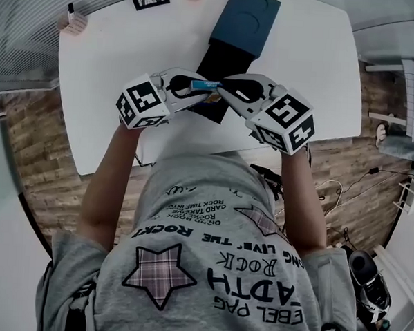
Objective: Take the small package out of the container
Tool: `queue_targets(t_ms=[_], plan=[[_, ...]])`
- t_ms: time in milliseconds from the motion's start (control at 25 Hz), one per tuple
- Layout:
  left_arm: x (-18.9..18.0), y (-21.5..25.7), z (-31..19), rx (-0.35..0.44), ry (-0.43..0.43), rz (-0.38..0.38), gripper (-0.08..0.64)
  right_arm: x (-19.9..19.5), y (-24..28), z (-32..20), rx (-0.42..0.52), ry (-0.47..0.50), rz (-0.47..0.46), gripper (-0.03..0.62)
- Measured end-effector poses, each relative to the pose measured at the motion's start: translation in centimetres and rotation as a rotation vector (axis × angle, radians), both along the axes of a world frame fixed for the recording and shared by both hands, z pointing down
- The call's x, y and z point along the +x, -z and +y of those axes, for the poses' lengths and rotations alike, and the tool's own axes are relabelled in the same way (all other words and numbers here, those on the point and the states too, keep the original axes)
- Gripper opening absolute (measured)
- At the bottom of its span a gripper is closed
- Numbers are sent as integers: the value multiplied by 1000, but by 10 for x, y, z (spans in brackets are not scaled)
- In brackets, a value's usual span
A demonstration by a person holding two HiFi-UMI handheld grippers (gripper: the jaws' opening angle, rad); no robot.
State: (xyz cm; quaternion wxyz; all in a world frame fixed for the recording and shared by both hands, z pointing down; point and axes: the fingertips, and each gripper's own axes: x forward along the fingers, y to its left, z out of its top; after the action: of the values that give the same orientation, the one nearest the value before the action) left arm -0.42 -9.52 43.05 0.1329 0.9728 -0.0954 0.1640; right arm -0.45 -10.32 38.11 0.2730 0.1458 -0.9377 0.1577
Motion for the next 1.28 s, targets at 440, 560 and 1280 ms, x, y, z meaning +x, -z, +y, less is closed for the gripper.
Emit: queue_targets(t_ms=[440,560,1280], plan=[[-8,32,7,74,58,-76,89,28,51,-19,67,-101,-129,26],[-10,40,7,94,78,-86,89,37,62,-22,91,-126,-144,26],[-28,115,2,203,259,-87,89,119,159,-24,307,-418,-327,21]])
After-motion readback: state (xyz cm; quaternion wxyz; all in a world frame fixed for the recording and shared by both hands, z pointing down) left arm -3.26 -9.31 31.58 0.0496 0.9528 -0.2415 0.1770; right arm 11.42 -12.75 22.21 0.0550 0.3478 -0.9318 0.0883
